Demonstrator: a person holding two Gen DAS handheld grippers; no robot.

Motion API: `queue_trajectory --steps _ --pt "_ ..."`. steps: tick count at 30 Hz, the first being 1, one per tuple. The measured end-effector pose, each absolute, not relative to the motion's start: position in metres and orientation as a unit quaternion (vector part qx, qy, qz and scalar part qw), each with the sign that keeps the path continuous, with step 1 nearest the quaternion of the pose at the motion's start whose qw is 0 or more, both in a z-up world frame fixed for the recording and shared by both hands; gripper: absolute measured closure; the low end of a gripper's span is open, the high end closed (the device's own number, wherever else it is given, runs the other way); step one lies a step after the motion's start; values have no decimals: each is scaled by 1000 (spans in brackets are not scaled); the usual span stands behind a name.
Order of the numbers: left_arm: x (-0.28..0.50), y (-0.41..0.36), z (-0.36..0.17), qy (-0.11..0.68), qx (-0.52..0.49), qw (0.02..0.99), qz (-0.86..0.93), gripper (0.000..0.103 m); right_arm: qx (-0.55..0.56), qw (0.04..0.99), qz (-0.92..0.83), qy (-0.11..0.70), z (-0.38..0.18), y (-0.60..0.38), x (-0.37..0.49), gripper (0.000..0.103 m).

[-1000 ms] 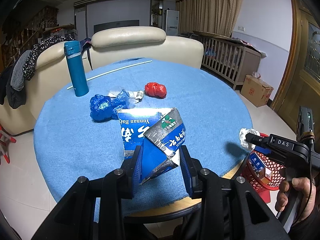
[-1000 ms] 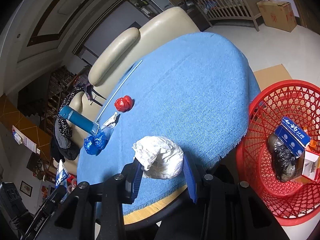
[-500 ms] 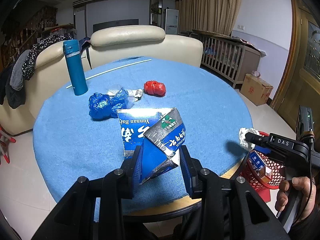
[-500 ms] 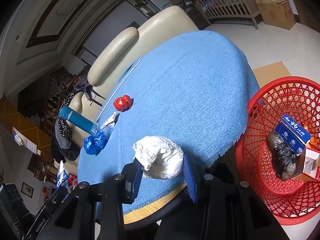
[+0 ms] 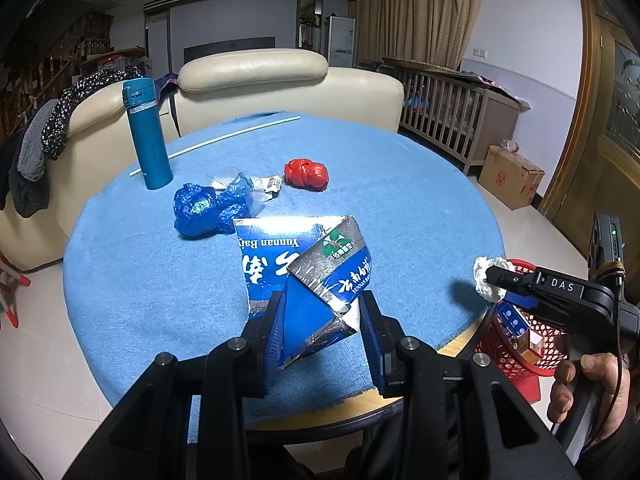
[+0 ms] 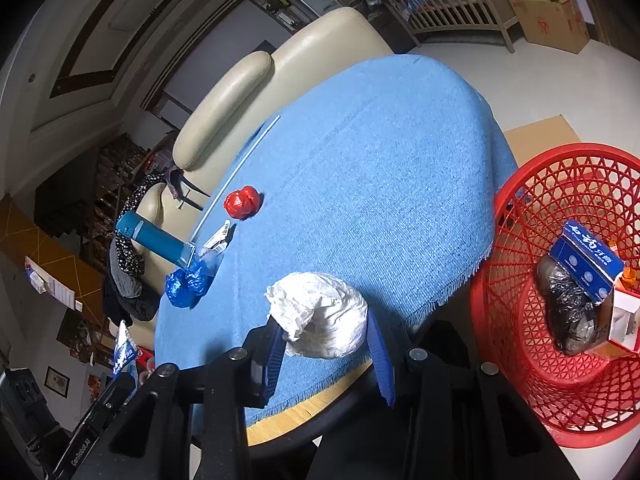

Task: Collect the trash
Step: 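Hold the carton and tissue lifted above the table, then carry both items to the red basket and open both tools to drop them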

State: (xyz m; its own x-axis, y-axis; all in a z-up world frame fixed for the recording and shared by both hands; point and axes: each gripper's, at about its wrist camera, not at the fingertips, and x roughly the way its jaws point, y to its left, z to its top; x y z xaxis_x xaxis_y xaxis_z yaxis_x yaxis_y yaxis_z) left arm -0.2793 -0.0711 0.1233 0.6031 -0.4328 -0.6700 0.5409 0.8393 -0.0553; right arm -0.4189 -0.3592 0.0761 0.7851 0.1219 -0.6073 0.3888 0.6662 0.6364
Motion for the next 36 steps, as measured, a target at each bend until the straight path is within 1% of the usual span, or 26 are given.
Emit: queue_trajectory --steps 12,19,30,36 --pt "-280 -72 123 349 77 893 -275 65 402 857 -86 311 77 -361 -421 61" --pt "-279 -81 125 347 84 889 -286 65 401 857 -125 298 76 -385 -440 62" --pt "-294 -160 134 332 135 858 -368 65 411 837 -244 268 70 -460 -508 61" --pt "-315 -223 133 327 171 824 -430 65 429 810 -280 285 48 -490 -537 56"
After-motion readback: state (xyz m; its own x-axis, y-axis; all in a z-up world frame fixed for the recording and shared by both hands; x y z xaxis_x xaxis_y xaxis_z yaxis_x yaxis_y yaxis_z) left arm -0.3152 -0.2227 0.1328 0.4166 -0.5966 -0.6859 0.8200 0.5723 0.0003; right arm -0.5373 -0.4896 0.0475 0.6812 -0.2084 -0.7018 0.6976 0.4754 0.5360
